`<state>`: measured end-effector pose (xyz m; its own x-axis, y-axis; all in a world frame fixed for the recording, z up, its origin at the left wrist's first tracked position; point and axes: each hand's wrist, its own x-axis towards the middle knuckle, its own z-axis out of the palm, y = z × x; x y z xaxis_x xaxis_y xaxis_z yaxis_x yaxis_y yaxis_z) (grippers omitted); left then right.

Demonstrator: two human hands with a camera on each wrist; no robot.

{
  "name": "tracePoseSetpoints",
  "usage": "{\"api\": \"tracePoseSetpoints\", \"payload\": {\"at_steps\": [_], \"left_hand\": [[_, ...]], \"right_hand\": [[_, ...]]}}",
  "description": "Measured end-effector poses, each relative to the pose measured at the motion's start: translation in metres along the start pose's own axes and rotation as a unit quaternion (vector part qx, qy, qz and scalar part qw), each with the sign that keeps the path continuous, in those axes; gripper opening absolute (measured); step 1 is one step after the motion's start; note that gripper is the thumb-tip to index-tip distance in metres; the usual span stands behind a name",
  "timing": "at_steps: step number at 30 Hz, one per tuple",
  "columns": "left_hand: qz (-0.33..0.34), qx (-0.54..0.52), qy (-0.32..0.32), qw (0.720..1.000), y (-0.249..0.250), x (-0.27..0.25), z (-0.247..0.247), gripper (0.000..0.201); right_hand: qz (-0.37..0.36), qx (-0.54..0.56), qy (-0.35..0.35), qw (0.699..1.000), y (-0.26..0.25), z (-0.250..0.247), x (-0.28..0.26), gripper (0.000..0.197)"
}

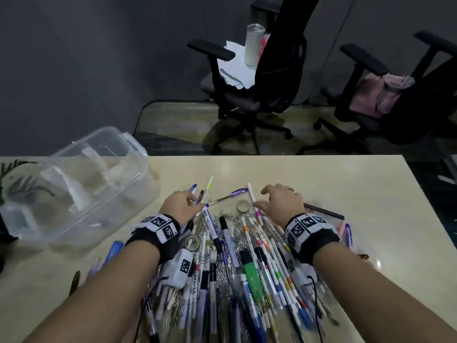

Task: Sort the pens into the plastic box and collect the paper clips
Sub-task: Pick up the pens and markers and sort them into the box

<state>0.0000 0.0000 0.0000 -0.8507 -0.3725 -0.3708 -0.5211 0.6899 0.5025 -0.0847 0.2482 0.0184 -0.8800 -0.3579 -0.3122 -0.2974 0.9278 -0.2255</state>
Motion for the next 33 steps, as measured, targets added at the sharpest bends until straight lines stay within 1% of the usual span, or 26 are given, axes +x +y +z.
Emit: {"api": "tracePoseSetpoints", "payload": {"at_steps": [4,7,9,13,17,20,23,26,29,31,33], "left_hand": [[-0.002,0.036,0.016,0.999,-0.002,0.025,0.013,0.027],[-0.005,0.033,0.023,0.999,-0.001,0.044,0.022,0.029],[-0.017,0.032,0.024,0.999,0.001,0.054,0.026,0.03],[-0.03,0.062,0.033,0.997,0.007,0.069,0.031,0.029],[-0.036,0.081,0.03,0.996,0.01,0.075,0.031,0.021],[-0.028,0.089,0.006,0.996,0.014,0.078,0.025,0.023],[-0.026,0.056,-0.016,0.998,0.012,0.082,0.02,0.025],[0.003,-0.005,-0.024,1.0,0.013,0.079,0.012,0.024],[0.028,-0.067,-0.038,0.997,0.022,0.069,0.0,0.019],[0.024,-0.091,-0.047,0.994,0.029,0.06,-0.007,0.021],[0.008,-0.144,-0.06,0.988,0.032,0.05,-0.011,0.019]], "right_hand": [[0.017,-0.036,-0.03,0.999,0.003,0.022,0.022,0.05],[0.026,-0.044,-0.047,0.998,0.004,0.033,0.035,0.05],[0.03,-0.053,-0.046,0.997,0.005,0.037,0.042,0.048],[0.037,-0.061,-0.047,0.996,0.002,0.042,0.057,0.046],[0.045,-0.056,-0.046,0.996,0.0,0.044,0.066,0.039],[0.054,-0.046,-0.049,0.996,0.0,0.046,0.067,0.035],[0.065,-0.035,-0.042,0.996,-0.001,0.045,0.066,0.033],[0.081,0.001,-0.032,0.996,0.001,0.039,0.062,0.03],[0.094,0.057,-0.037,0.993,0.007,0.033,0.055,0.029],[0.1,0.108,-0.037,0.988,0.009,0.026,0.049,0.026],[0.103,0.172,-0.016,0.98,0.012,0.017,0.041,0.023]]}}
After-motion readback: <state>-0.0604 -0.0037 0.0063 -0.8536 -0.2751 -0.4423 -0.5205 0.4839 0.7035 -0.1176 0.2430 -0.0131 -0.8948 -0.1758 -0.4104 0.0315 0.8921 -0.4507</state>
